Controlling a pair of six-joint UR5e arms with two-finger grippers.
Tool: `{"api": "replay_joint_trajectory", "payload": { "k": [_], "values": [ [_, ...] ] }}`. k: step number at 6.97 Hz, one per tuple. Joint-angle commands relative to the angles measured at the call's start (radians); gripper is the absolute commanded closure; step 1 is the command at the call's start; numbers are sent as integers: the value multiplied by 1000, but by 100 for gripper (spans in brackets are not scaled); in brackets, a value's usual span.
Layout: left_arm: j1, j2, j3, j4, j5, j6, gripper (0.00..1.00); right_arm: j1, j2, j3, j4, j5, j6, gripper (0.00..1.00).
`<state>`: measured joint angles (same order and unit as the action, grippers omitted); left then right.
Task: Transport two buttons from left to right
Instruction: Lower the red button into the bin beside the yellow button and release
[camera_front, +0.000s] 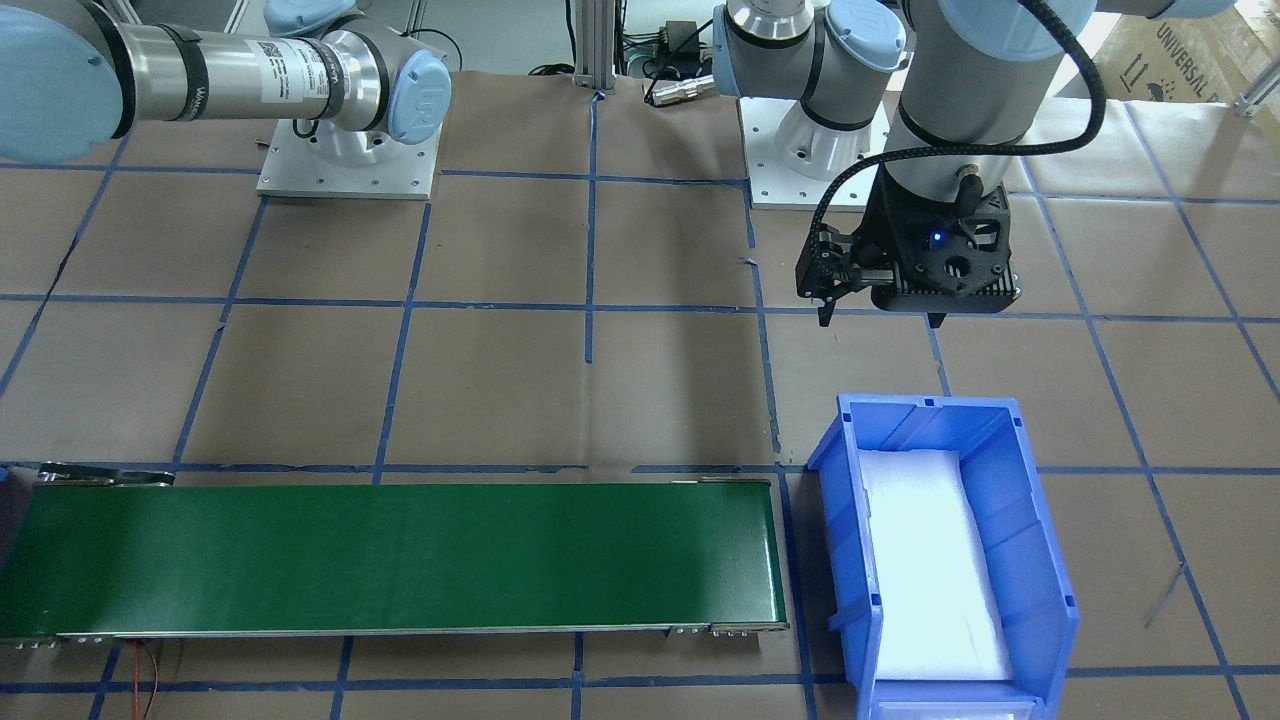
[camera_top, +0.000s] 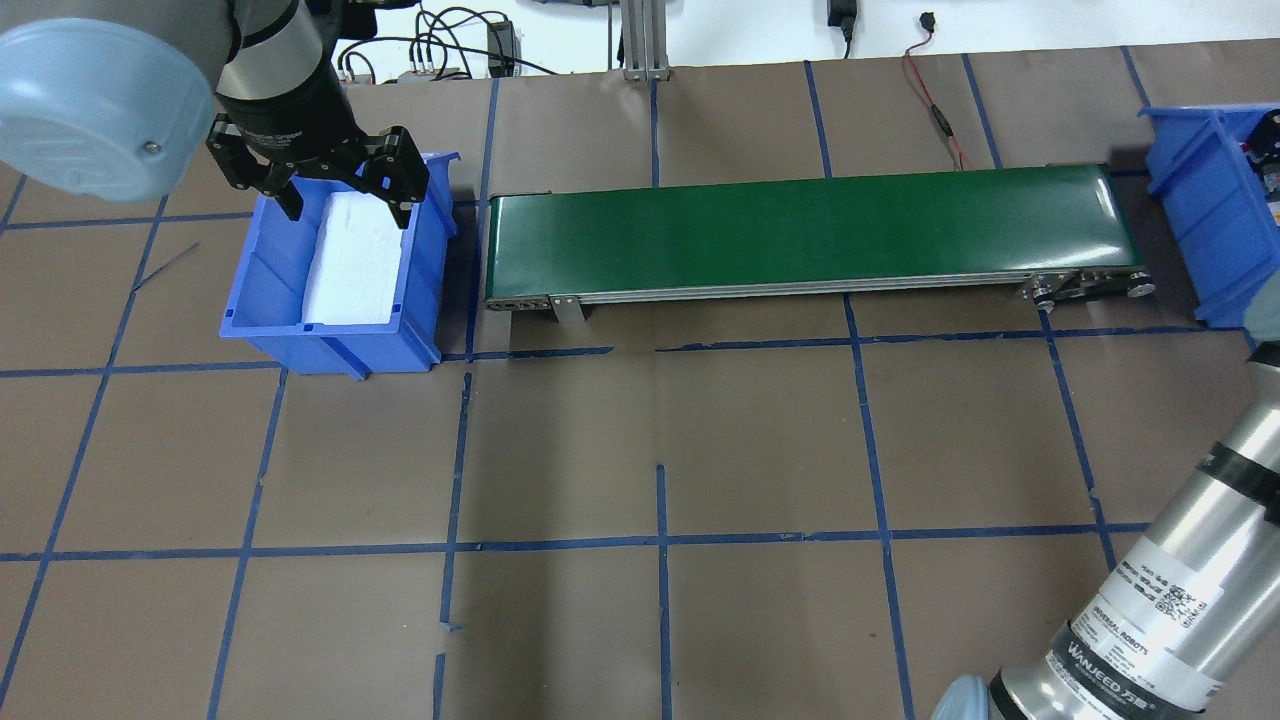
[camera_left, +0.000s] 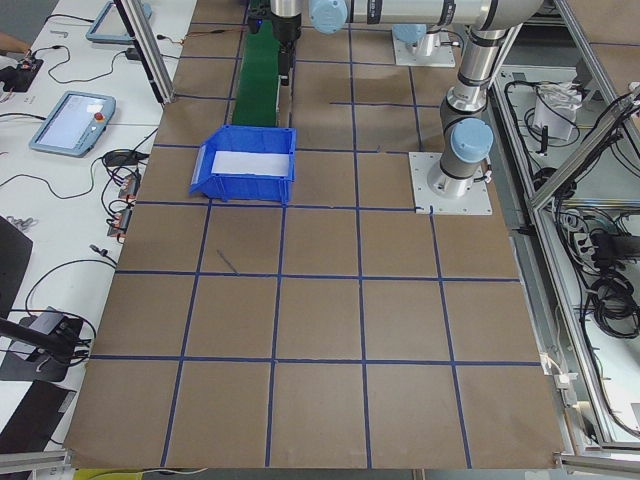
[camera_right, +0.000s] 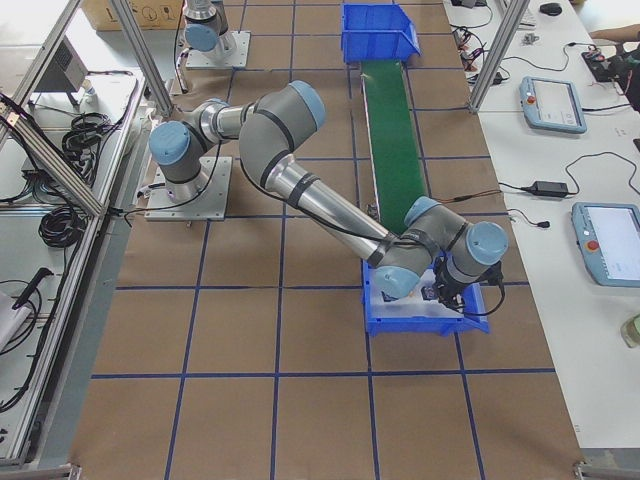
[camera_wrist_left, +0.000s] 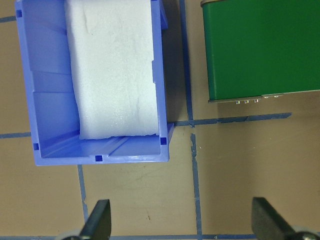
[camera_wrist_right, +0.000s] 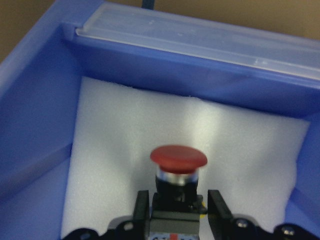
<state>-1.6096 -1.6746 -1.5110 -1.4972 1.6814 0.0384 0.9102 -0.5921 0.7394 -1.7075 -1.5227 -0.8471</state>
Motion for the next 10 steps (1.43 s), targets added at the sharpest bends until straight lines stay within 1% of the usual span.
{"api": "replay_joint_trajectory", "payload": {
  "k": [1,2,4,5,7,8,9,10],
  "values": [
    [0,-1,0,0,0,0,0,-1,0,0,2,9,-1,45],
    [0,1,0,0,0,0,0,1,-6,0,2,10,-1,45],
    [0,-1,2,0,0,0,0,3,-47,-24,75,10,-1,45],
    [0,1,2,-1,0,0,0,4,-84,-28,119,10,-1,45],
    [0,1,0,-2,0,0,0,19,-191,-28,245,10,0,43],
    [0,1,0,-2,0,0,0,57,-252,-25,312,10,0,36],
    [0,1,0,-2,0,0,0,115,-299,-25,360,7,2,7],
    [0,1,0,-2,1,0,0,178,-340,-22,405,6,25,3]
  ]
}}
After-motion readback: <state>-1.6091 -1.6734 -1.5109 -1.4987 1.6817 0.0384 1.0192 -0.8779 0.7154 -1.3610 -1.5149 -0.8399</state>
